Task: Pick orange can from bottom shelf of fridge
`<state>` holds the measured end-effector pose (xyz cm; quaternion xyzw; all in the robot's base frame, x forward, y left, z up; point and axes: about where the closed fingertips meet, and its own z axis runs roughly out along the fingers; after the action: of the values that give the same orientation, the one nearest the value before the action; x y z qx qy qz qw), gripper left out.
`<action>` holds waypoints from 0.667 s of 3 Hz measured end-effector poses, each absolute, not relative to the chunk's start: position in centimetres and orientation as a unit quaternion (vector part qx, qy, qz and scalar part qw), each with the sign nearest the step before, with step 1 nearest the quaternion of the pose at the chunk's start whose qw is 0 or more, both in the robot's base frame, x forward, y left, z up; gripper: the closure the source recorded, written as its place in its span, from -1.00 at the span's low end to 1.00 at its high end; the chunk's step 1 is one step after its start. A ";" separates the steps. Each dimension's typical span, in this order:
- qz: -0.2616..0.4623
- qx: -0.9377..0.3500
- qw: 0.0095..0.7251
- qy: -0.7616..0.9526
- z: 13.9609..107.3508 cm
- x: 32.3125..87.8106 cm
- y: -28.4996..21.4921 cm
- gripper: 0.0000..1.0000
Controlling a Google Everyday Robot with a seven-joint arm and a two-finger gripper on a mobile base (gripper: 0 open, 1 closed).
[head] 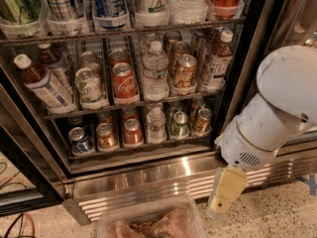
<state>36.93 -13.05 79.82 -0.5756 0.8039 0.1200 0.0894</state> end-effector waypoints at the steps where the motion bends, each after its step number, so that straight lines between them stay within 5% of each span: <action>1: 0.120 -0.576 0.089 0.804 79.8 36.9 -13.0 -1.00; 2: 0.122 -0.568 0.096 0.808 77.5 36.7 -11.6 -1.00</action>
Offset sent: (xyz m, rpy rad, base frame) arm -0.0066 0.0524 -0.0880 0.0415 -0.0167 -0.0703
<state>36.72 -11.61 77.50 -0.5681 0.8083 0.1216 0.0958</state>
